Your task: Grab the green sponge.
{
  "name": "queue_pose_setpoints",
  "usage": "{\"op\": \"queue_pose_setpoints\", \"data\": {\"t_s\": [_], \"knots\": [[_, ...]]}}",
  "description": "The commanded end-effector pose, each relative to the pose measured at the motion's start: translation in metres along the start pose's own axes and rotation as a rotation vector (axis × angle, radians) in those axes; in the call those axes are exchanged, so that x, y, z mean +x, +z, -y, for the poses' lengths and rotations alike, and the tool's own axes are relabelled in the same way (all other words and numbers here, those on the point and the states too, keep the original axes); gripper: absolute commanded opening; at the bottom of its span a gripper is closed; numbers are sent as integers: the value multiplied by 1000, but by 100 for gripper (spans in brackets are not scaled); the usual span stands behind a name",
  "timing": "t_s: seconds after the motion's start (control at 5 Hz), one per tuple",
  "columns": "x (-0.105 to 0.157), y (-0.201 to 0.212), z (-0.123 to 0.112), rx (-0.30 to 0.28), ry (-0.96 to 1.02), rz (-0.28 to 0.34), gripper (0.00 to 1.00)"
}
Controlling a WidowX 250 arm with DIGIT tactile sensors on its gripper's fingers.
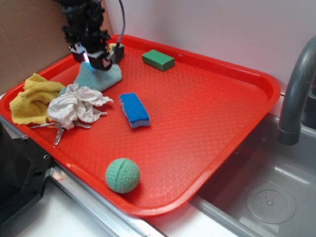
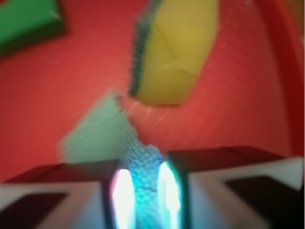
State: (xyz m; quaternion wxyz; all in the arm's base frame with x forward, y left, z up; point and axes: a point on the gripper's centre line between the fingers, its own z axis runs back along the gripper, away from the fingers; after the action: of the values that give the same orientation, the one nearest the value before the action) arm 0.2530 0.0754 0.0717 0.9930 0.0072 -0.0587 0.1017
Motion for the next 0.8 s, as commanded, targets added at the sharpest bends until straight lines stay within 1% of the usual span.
{"op": "queue_pose_setpoints", "data": {"t_s": [0.0,0.2,0.4,0.6], "knots": [[-18,114,17,5,118,43,0],[-28,131,21,0,191,-4,0],[-25,122,17,-63,75,9,100],[15,82,8,17,-84,54,100]]}}
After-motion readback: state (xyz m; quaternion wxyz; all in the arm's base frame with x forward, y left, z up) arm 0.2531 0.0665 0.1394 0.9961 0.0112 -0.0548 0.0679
